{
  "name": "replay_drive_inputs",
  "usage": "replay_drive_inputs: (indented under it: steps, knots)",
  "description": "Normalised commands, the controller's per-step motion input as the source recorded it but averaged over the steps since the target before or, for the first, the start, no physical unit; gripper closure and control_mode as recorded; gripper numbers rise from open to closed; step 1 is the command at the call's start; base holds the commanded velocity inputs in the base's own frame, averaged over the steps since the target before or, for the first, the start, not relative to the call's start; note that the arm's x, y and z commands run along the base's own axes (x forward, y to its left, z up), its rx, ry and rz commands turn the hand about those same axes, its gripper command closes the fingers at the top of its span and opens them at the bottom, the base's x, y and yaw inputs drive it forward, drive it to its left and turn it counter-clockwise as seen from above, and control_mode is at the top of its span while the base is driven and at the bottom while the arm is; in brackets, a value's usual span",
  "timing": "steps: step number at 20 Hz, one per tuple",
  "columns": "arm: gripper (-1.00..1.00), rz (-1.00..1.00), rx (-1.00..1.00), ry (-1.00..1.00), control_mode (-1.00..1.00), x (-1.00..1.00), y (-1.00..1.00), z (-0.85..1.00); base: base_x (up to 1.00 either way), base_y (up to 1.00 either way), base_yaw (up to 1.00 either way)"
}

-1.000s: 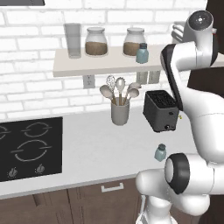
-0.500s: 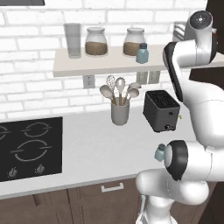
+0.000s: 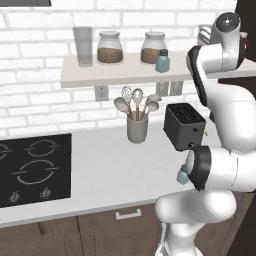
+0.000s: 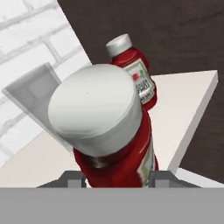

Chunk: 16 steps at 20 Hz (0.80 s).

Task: Put the shaker and condiment bottle from the counter next to their counterparts in the cabinet.

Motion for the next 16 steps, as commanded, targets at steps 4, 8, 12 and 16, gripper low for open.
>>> replay_drive_inputs:
  steps: [4,8,12,16]
  knots:
    - [1.00,0.00,0.00,0.00,-1.00,0.36,-0.14,0.00,0.00,0.00,0.00]
    - [1.00,0.00,0.00,0.00,-1.00,0.32,-0.09,0.00,0.00,0.00,0.00]
    - [1.00,0.00,0.00,0.00,-1.00,0.16,-0.01,0.00,0.00,0.00,0.00]
    - [1.00,0.00,0.00,0.00,-1.00,0.02,0.00,0.00,0.00,0.00,0.00]
